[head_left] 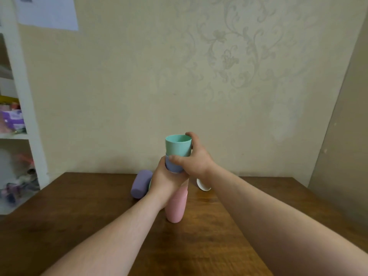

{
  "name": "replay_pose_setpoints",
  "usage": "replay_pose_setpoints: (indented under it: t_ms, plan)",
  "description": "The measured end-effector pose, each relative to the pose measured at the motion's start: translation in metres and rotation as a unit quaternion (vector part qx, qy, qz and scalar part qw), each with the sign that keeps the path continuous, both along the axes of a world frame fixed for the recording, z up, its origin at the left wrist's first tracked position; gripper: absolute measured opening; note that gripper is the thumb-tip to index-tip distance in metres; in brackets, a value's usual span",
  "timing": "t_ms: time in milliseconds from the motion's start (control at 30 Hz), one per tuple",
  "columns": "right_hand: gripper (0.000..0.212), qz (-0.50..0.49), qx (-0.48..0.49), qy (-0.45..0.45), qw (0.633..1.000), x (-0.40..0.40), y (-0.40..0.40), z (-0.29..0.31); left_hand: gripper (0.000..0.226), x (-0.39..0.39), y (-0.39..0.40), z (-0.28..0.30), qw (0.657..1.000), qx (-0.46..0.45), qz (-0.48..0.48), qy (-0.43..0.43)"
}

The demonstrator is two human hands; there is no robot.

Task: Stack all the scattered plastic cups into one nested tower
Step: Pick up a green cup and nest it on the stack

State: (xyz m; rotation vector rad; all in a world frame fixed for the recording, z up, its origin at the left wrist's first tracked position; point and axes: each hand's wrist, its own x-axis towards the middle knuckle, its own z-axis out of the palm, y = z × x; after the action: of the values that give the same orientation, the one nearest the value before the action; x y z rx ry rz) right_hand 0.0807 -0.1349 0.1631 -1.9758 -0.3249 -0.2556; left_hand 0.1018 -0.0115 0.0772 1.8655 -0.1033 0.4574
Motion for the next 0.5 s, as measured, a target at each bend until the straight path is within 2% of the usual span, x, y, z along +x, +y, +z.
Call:
replay_pose_setpoints:
  t_ms: [100,200,300,400,500]
  plan:
    - [0.106,0.023,0.046,0.035,0.998,0.004,0.001,-0.017,0.058,-0.003,0.001,-0.02,1.0,0.016,-0.021,0.01]
    - [0.113,0.022,0.052,0.027,0.998,0.007,0.002,-0.021,0.065,-0.006,-0.004,-0.026,0.999,0.001,-0.003,0.034]
    - [0.121,0.019,0.045,0.01,0.999,0.008,0.001,-0.029,0.065,-0.011,-0.011,-0.024,0.999,-0.019,-0.026,0.016]
    - [0.108,0.019,0.035,0.005,0.999,0.01,-0.005,-0.047,0.061,-0.015,-0.016,-0.031,0.998,-0.04,-0.036,0.031]
    - [0.098,0.021,0.046,0.015,0.999,0.009,-0.011,-0.069,0.072,-0.03,-0.018,-0.046,0.997,-0.045,-0.035,0.054]
